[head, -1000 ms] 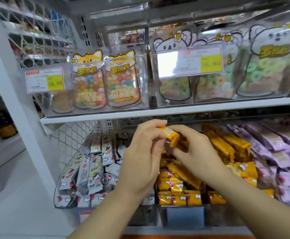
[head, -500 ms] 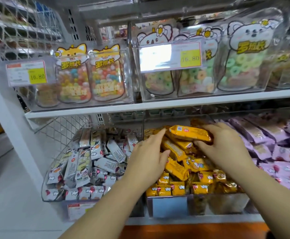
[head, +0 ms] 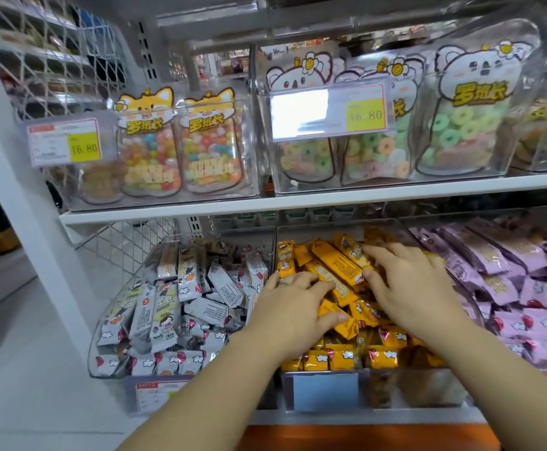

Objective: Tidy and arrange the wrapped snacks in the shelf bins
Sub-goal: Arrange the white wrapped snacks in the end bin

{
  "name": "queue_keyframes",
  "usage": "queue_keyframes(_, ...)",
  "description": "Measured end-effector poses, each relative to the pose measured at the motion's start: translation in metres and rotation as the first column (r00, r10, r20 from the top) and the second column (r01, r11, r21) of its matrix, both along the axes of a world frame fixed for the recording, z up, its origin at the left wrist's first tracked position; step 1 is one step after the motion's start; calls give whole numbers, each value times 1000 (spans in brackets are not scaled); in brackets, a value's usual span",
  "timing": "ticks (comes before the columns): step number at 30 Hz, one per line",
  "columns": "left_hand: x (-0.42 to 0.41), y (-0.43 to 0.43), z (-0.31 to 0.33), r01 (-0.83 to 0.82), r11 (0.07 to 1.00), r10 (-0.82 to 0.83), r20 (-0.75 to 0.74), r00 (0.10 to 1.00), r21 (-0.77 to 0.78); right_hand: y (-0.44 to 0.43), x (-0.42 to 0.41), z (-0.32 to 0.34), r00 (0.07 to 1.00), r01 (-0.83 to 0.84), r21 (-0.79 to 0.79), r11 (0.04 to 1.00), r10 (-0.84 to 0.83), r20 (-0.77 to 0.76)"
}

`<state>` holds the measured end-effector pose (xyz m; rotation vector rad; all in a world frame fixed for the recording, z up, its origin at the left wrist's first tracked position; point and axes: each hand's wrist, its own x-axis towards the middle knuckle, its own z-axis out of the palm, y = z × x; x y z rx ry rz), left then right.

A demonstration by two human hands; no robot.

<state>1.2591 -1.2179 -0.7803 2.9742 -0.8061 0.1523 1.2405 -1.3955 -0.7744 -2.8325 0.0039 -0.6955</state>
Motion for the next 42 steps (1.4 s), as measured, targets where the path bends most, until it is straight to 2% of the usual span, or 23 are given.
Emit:
queue_keyframes(3, -4, 0, 3, 38, 996, -32, 76, 997, -78, 6, -5, 4, 997, -57, 32, 998, 55, 60)
queue_keyframes(8, -16, 29, 20, 65, 974, -22, 196, 980, -217, 37, -11, 11, 956, -269, 16, 963, 265, 124)
queue_keyframes(12, -19, 83, 25, -38, 967, 96, 221, 971, -251, 71, -11, 12, 917, -397, 65, 916, 399, -14)
queue_keyframes(15, -15, 122, 25, -183, 961, 213, 131, 968, -208, 92, -4, 14, 894, -423, 91, 901, 432, -121)
queue_keyframes(20, -16, 155, 19, -281, 959, 281, -11, 960, -37, 114, 10, 22, 795, -452, -37, 891, 383, -470)
queue_keyframes(22, -16, 159, 20, -283, 959, 282, -76, 956, -3, 120, 16, 23, 778, -454, -118, 883, 329, -535)
queue_keyframes(24, -13, 162, 20, -290, 957, 287, -134, 948, 0, 124, 23, 21, 810, -427, -155, 891, 301, -503)
queue_keyframes(27, -8, 166, 14, -304, 950, 289, -169, 942, -72, 128, 34, 18, 883, -387, -97, 917, 339, -325)
queue_keyframes(34, 2, 165, -3, -318, 900, 327, -21, 945, -299, 127, 58, 18, 952, -296, 214, 931, 306, -17)
queue_keyframes(38, 7, 168, -5, -310, 875, 335, 3, 942, -373, 131, 60, 21, 957, -277, 274, 921, 290, -7)
queue_keyframes(42, 6, 178, -3, -268, 818, 287, -43, 957, -509, 132, 50, 18, 954, -274, 154, 949, 288, -80)
